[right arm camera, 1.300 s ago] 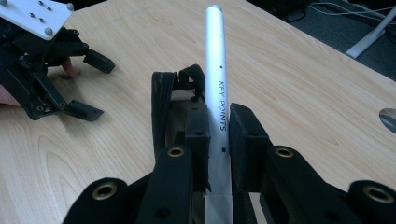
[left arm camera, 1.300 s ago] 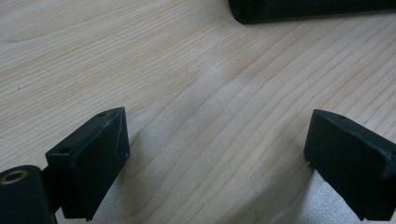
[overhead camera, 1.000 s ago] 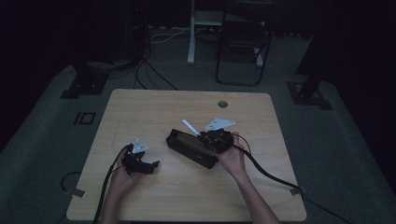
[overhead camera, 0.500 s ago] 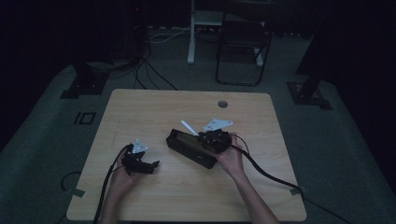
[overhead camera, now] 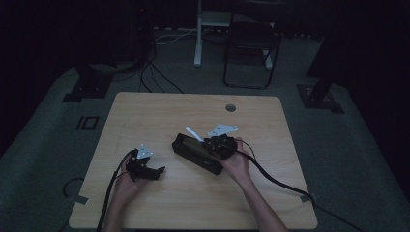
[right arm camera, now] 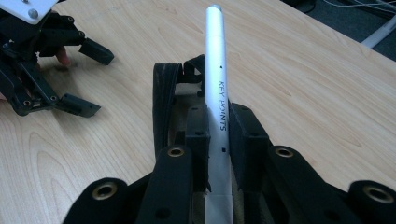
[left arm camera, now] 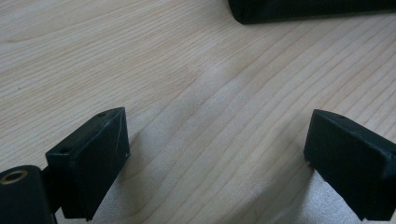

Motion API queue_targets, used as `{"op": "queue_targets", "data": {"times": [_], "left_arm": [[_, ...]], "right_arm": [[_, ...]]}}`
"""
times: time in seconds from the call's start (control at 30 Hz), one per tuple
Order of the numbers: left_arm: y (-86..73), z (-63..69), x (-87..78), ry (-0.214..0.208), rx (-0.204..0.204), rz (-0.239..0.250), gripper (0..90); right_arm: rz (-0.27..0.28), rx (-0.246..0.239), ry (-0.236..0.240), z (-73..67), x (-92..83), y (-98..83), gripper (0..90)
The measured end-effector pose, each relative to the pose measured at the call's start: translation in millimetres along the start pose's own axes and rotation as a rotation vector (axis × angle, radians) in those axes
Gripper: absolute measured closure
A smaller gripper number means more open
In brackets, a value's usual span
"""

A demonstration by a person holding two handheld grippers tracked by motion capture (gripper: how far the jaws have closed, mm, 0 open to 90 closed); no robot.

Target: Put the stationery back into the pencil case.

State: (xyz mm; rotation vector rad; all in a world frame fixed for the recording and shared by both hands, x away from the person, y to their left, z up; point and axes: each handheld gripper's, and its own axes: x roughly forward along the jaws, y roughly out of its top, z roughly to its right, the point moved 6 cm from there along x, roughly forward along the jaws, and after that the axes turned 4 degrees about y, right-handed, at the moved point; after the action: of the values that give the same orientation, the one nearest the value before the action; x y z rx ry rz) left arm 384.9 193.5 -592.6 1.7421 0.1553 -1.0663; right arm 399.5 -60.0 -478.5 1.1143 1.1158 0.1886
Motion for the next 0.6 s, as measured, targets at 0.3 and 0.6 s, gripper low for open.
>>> {"op": "queue_targets", "data": {"times": [0.3,0.6], "left_arm": [[0.0,0.0,0.0,0.0,0.0,0.0,7.1],[0.0,0.0,0.0,0.0,0.0,0.0,7.1]], "right_arm": [[-0.022,-0.007,0.004,-1.7,5.8,-3.6,79.0],[-0.044,-0.019,0.004,-3.2,12.1,-7.6,79.0]]}}
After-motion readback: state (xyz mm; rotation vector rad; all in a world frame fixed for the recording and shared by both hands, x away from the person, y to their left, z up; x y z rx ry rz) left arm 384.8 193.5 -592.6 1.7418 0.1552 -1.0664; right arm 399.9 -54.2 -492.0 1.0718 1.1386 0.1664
